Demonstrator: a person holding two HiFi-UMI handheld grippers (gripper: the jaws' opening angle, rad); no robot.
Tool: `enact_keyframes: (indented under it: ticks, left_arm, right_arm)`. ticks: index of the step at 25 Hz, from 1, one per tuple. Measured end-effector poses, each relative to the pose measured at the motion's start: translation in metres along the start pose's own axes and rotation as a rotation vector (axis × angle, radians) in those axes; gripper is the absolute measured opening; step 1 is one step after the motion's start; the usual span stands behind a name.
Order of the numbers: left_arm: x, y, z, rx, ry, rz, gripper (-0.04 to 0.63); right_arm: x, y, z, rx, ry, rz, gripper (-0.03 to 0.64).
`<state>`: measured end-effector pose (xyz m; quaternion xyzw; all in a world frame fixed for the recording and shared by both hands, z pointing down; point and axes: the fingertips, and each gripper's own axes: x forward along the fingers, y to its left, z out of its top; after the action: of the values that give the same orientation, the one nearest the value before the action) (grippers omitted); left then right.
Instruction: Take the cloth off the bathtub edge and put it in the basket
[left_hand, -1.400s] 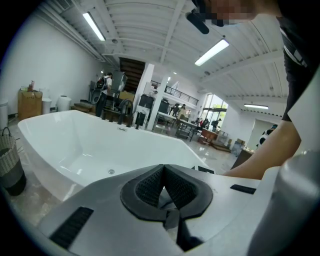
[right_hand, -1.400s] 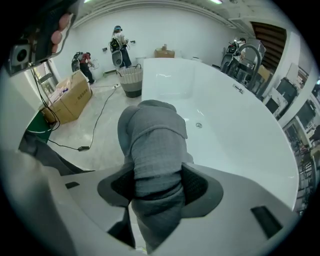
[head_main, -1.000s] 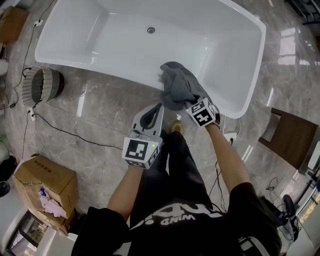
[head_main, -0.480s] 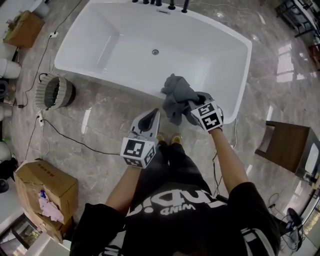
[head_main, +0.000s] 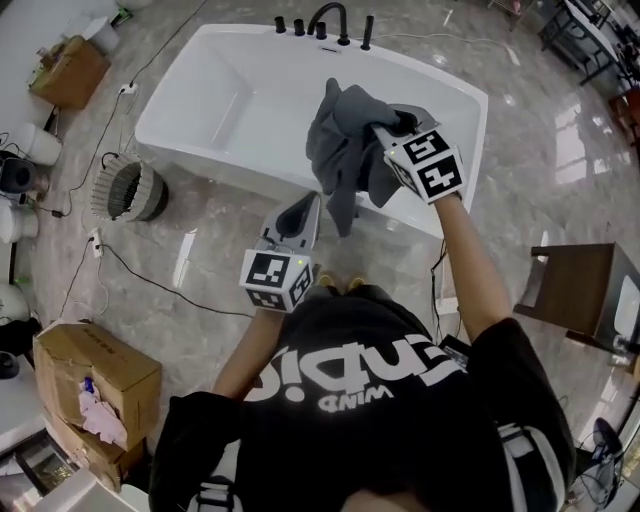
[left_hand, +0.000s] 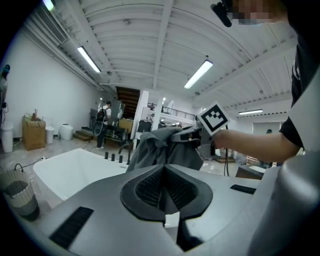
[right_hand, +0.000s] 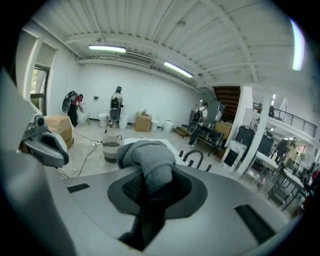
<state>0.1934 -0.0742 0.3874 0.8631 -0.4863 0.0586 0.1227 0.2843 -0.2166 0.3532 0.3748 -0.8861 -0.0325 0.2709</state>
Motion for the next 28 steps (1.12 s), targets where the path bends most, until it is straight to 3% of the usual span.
enact_keyframes:
  ticks: [7, 13, 21, 28]
  left_arm:
    - [-0.029, 0.004, 0.018, 0.002, -0.061, 0.078, 0.012]
    - [-0.051, 0.018, 0.021, -0.017, -0.081, 0.19, 0.011]
    - [-0.113, 0.058, 0.016, -0.056, -0.108, 0.425, 0.011]
    - [-0.195, 0.099, 0.003, -0.119, -0.136, 0.661, 0.011]
  right_arm:
    - [-0.019, 0.0, 0.087, -0.126, -0.127, -0.004, 0.06]
    - [-0.011, 0.024, 0.134, -0.187, -0.204, 0.078, 0.06]
    - [0.024, 0.123, 0.212, -0.257, -0.355, 0.319, 0.06]
    - [0.059, 0.25, 0.257, -0.307, -0.411, 0.567, 0.06]
